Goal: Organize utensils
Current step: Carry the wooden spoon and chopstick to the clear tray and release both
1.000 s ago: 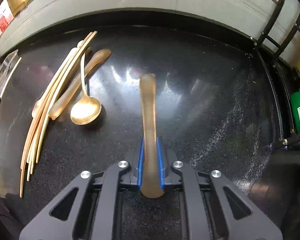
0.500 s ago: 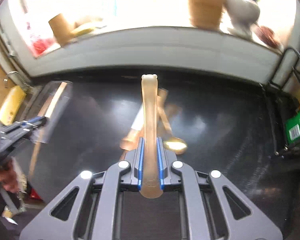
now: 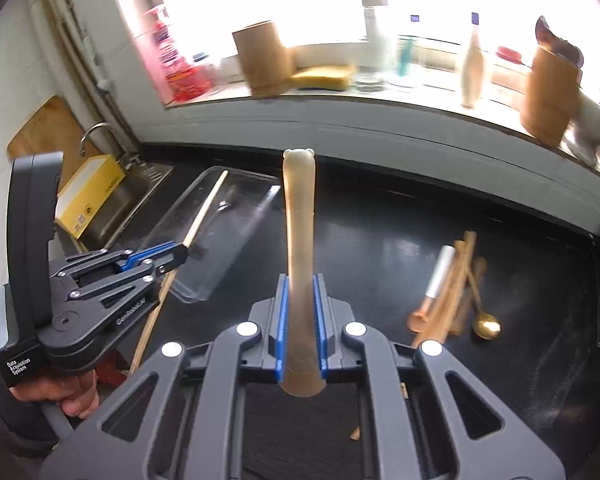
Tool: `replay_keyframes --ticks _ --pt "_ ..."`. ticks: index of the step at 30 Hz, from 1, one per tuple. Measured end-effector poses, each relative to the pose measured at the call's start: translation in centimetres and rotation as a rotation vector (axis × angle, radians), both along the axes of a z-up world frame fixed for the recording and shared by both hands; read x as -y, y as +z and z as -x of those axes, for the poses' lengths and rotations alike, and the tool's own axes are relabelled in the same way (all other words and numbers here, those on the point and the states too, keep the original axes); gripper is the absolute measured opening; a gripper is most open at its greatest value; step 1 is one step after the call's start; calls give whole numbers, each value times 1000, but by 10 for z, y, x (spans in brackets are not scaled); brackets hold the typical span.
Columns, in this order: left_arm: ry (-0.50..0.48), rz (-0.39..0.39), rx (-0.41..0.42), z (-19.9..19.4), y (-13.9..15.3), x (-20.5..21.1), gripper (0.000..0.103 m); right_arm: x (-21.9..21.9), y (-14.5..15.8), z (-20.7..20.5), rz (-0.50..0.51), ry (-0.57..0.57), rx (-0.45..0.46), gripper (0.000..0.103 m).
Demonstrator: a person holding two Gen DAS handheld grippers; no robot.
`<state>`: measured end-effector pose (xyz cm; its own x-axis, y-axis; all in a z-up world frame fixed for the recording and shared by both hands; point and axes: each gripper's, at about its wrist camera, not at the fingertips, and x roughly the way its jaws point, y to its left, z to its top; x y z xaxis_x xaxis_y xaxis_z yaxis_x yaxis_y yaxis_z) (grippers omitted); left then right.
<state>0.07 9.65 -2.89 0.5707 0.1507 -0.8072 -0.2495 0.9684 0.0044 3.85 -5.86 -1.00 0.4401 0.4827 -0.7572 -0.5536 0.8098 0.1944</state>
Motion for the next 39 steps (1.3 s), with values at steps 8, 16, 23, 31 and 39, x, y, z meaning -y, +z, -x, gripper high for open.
replay_keyframes --ticks 8,16,23,31,39 --pt "45 -11 7 14 0 -59 5 -71 0 5 -6 56 -6 12" --pt "94 -7 -6 18 -7 -116 5 -133 -6 -2 -3 106 -24 12" --pt "129 6 -26 9 -16 -150 5 -178 -18 -17 12 147 -50 12" --pt "172 65 -67 -13 -44 -185 5 -210 -50 -52 20 153 -128 12" --pt "168 96 -118 -52 -83 -204 5 -234 -89 -96 16 146 -229 12"
